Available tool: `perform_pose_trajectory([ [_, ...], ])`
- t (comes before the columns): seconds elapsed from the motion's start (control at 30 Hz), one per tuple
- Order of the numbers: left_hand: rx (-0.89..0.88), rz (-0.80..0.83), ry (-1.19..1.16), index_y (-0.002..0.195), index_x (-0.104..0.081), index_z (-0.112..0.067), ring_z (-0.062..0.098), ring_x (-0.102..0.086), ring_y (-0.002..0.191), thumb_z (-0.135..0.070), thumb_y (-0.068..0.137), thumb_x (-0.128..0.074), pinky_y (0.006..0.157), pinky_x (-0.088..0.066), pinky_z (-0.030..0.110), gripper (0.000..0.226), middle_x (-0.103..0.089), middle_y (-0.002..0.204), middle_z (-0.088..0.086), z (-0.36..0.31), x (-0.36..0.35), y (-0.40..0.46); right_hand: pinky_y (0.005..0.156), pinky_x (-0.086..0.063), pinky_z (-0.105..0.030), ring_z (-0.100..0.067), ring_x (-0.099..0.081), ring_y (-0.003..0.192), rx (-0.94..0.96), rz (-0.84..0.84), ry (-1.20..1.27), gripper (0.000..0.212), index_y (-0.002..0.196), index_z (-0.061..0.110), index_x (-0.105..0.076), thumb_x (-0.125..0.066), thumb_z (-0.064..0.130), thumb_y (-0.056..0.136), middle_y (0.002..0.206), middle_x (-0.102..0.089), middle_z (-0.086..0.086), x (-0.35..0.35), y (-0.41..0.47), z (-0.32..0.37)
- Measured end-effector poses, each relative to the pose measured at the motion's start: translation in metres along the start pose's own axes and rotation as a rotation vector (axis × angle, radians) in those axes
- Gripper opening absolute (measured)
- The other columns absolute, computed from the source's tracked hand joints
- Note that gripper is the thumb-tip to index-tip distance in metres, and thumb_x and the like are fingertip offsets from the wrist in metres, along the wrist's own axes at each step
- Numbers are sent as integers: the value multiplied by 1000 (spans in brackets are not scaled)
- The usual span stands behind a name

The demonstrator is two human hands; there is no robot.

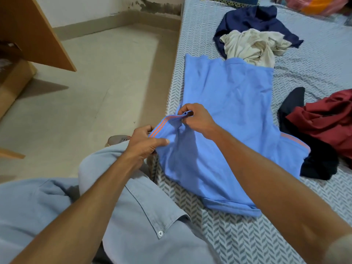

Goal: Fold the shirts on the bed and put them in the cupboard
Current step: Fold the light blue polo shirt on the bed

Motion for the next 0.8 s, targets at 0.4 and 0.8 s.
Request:
perform_pose_trajectory([
  [0.4,-175,515,298,112,-54,-18,19,-62,70,0,74,-74,66,-53,37,48,-66,85,13,-36,-192,-36,52,-50,-26,-19,-56,50,-432,-172,594,36,89,20,-65,-45,-11,88,58,-58,-5,104,-57,-104],
  [0.8,-453,258,1066,135,-47,-20,32,-49,110,-50,58,-84,93,-47,47,91,-53,115,9,1,-173,-38,56,-60,-36,-16,-63,72,-535,-163,377,61,119,19,-53,-90,23,71,85,-57,0,96,-117,-160],
])
Point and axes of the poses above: each hand's wrist, its own y-axis towards the middle knuckle, its own x-axis out of the back of the hand, z = x × y, the point moved 4 cm from there along y, towards the middle knuckle
